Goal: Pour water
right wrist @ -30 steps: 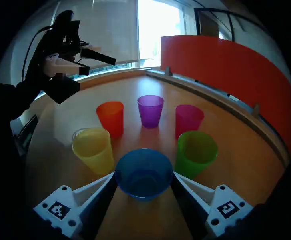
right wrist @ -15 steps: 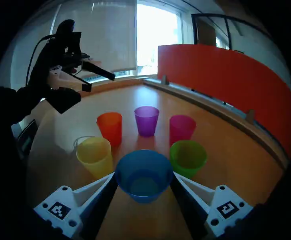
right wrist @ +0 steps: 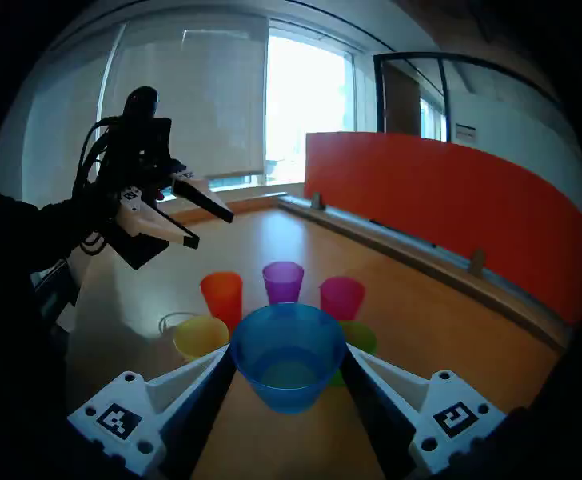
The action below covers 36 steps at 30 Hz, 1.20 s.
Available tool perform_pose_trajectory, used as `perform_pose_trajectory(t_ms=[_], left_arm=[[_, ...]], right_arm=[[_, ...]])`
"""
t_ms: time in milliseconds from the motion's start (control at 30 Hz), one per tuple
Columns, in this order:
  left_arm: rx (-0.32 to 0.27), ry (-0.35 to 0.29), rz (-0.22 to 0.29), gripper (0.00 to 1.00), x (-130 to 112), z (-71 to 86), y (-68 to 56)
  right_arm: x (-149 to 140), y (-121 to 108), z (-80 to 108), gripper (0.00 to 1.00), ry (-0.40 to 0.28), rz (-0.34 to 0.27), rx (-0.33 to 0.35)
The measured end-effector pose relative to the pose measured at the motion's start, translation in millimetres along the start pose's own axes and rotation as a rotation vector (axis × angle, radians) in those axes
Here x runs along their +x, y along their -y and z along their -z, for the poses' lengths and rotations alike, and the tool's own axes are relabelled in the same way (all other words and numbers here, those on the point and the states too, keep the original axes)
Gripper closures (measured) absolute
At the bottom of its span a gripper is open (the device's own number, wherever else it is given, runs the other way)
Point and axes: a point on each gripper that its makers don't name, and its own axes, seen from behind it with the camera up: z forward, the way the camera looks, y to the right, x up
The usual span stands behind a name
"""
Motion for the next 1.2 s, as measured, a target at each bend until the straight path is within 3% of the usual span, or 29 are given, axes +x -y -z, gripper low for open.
perform_pose_trajectory(t_ms=[667,1200], left_arm=[[-0.030,0.010,-0.011,0.02,7.4,-12.1,-14.2],[-0.046,0.027,-0.020,0.02,8.6,-22.9,-19.4]], right_arm=[[59.1,-3.0,41.5,0.09,-0.161,0.029,-0.053],[91.1,-9.9,57.9,0.09,-0.290,0.010,-0.071]])
